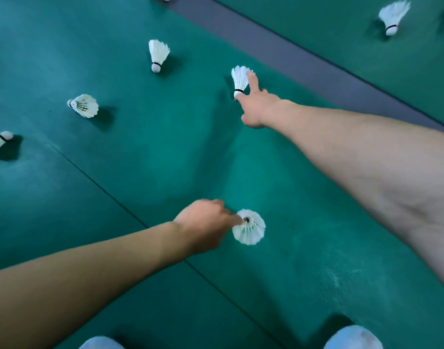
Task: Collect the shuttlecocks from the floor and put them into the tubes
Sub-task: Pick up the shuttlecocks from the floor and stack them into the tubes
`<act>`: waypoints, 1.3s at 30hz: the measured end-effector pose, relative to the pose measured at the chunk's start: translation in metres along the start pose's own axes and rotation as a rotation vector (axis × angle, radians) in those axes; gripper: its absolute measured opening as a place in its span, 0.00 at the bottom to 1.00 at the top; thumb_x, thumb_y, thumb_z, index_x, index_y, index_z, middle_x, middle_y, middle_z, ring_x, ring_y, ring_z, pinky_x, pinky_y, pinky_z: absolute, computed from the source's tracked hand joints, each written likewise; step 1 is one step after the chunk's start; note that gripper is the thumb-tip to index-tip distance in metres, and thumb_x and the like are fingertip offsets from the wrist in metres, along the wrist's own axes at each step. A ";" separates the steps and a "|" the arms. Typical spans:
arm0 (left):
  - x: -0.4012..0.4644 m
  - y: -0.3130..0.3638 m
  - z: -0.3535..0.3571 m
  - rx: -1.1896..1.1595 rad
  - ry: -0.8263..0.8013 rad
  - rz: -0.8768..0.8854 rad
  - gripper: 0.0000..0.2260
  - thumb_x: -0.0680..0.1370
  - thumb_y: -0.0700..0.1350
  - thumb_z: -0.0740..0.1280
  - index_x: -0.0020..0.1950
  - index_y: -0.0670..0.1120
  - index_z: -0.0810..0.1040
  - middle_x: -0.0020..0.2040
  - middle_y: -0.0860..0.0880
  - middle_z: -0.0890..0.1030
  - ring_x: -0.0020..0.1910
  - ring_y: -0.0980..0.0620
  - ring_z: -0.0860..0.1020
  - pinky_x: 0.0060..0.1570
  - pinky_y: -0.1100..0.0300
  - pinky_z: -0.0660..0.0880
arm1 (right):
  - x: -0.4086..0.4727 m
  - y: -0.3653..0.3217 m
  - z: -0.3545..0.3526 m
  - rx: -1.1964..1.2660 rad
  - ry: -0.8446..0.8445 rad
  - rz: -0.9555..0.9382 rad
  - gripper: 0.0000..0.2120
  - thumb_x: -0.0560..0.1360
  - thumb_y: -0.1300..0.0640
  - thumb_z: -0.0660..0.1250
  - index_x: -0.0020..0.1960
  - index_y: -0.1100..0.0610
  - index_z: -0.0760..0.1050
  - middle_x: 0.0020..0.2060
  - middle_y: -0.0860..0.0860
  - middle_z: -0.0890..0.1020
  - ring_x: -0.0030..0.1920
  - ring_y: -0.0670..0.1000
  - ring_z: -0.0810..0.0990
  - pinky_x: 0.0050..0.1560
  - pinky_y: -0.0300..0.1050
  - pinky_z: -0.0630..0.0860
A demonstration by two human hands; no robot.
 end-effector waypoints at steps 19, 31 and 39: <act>-0.008 -0.089 -0.087 -0.203 0.599 -0.438 0.07 0.76 0.47 0.70 0.53 0.56 0.83 0.37 0.51 0.82 0.42 0.44 0.80 0.48 0.52 0.73 | 0.079 0.003 -0.015 0.190 0.083 0.094 0.11 0.78 0.62 0.67 0.59 0.61 0.80 0.62 0.61 0.77 0.52 0.63 0.80 0.58 0.53 0.79; -0.122 -0.125 -0.213 -0.422 0.774 -0.599 0.05 0.71 0.53 0.79 0.43 0.56 0.85 0.55 0.57 0.72 0.36 0.59 0.74 0.44 0.59 0.69 | -0.048 -0.037 -0.118 0.833 0.264 0.099 0.12 0.74 0.55 0.75 0.40 0.63 0.79 0.30 0.52 0.73 0.32 0.53 0.65 0.29 0.42 0.61; -0.326 -0.112 -0.499 -0.331 0.751 -0.648 0.03 0.74 0.48 0.75 0.45 0.50 0.83 0.49 0.55 0.82 0.42 0.48 0.79 0.45 0.54 0.75 | -0.226 -0.136 -0.470 0.739 0.382 -0.027 0.04 0.75 0.56 0.74 0.47 0.55 0.86 0.49 0.51 0.87 0.51 0.54 0.84 0.55 0.49 0.78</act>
Point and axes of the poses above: each hand's wrist, its own x-axis towards the middle knuckle, its own z-axis out of the palm, y = z × x, the point moved 1 cm from there along x, towards the middle knuckle
